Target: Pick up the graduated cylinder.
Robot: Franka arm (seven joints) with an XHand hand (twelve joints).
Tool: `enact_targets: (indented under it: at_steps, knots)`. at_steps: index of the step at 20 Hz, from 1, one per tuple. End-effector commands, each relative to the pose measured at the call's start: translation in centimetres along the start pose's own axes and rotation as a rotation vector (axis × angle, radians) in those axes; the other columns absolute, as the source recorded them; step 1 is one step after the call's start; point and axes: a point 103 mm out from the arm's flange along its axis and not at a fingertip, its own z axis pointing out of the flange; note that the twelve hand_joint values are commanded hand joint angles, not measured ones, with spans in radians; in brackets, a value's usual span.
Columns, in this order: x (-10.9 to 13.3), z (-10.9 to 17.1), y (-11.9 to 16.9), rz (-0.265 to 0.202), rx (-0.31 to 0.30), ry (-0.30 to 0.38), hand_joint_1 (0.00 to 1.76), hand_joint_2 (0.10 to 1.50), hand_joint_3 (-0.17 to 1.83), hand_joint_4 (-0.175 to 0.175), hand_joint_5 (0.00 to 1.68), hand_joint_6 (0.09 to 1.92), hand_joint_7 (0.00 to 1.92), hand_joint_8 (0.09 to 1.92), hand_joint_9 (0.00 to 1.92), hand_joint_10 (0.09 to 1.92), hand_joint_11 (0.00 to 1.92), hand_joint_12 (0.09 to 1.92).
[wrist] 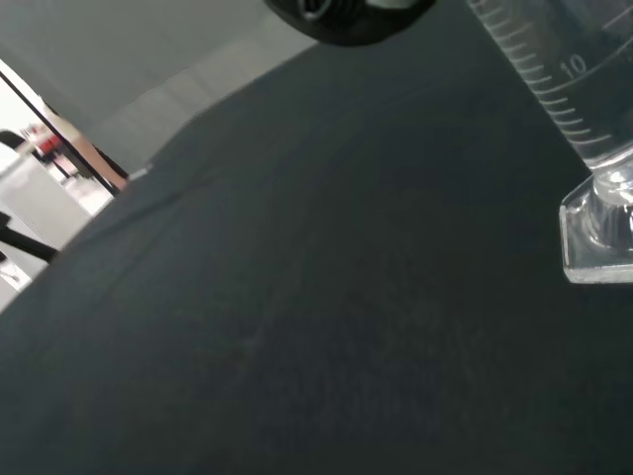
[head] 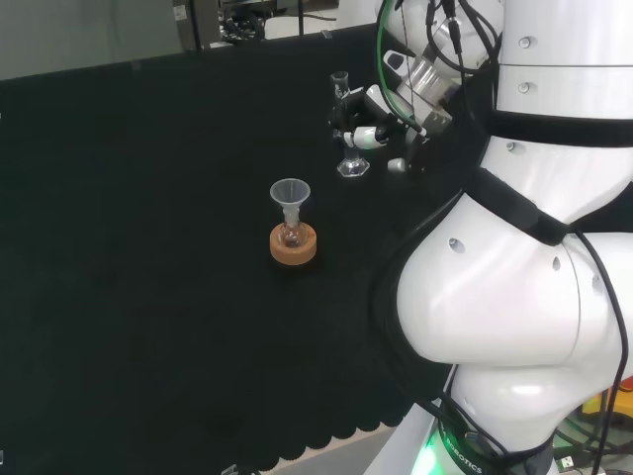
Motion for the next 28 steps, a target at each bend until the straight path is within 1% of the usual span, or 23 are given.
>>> enact_targets:
  at_steps: [1,6,10,12,15,18,20,24,28]
  knots:
    - [1.4,-2.3,-1.5,0.005,0.058,-0.122,1.28,1.05,0.00,-0.175,1.12,0.77,1.15,0.75,1.45,0.10,1.18,0.84]
    - [3.3,-3.9,-3.2,0.009,0.122,-0.189,1.29,1.05,0.00,-0.175,1.12,0.77,1.16,0.75,1.45,0.09,1.18,0.83]
    - [4.4,-4.9,-5.1,0.017,0.169,-0.235,1.29,1.05,0.00,-0.175,1.12,0.77,1.16,0.75,1.46,0.09,1.18,0.83]
    - [4.8,-5.3,-6.0,0.025,0.194,-0.255,1.29,1.05,0.00,-0.175,1.12,0.77,1.16,0.75,1.46,0.09,1.18,0.83]
    - [5.6,-5.6,-7.4,0.035,0.212,-0.278,1.29,1.04,0.00,-0.175,1.12,0.77,1.16,0.75,1.46,0.09,1.18,0.83]
    - [6.5,-5.7,-8.7,0.037,0.247,-0.306,1.29,1.04,0.00,-0.175,1.12,0.77,1.16,0.75,1.46,0.09,1.18,0.83]
    - [7.0,-5.6,-9.4,0.038,0.267,-0.312,1.29,1.04,0.00,-0.175,1.12,0.77,1.16,0.75,1.46,0.09,1.18,0.83]
    - [7.8,-5.8,-10.6,0.027,0.313,-0.340,1.29,1.04,0.00,-0.175,1.12,0.77,1.16,0.75,1.46,0.09,1.18,0.83]
    - [8.8,-5.8,-11.9,0.005,0.372,-0.391,1.29,1.05,0.00,-0.175,1.12,0.77,1.15,0.75,1.46,0.09,1.18,0.82]
